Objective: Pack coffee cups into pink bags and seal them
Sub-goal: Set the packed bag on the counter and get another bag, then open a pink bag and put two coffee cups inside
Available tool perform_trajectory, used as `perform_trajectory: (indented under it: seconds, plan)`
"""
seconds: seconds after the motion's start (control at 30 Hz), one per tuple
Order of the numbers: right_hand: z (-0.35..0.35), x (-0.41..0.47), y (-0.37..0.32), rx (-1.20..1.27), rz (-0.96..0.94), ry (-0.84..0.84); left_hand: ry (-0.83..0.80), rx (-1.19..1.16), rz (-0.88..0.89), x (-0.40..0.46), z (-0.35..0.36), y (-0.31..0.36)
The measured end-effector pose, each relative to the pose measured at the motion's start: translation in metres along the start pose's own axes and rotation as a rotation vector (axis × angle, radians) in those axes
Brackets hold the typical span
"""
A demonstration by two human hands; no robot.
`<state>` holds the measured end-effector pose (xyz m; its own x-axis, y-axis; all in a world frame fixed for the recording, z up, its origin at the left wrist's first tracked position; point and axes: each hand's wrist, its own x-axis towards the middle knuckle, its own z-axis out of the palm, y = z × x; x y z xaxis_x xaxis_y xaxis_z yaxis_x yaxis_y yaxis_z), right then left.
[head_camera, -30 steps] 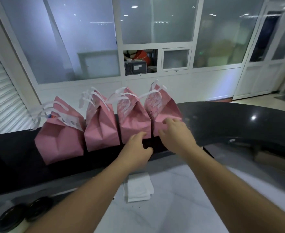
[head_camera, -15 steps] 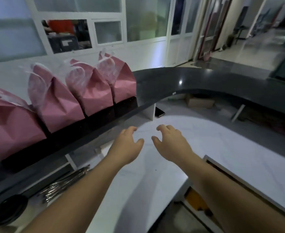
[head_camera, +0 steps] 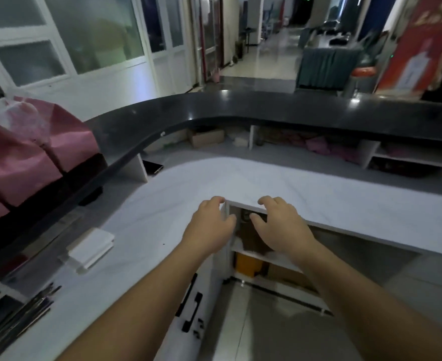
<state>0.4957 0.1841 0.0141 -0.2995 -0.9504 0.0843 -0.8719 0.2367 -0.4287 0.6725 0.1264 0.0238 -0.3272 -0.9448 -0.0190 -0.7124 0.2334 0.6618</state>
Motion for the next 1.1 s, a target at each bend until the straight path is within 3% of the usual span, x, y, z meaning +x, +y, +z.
perform_trajectory:
  seconds: [0.2,0.43,0.87,1.1]
  plan:
    - [-0.059,-0.052,0.124,0.007,0.099,0.102,-0.032,0.099,0.144,-0.02,0.09,0.11]
    - [-0.146,-0.129,0.29,-0.021,0.326,0.146,-0.218,0.129,0.308,-0.057,0.217,0.239]
    - [-0.242,-0.19,0.487,-0.02,0.699,0.342,-0.452,0.202,0.586,-0.052,0.407,0.431]
    - [-0.29,-0.159,0.591,-0.069,0.87,0.386,-0.56,0.165,0.712,0.003,0.503,0.525]
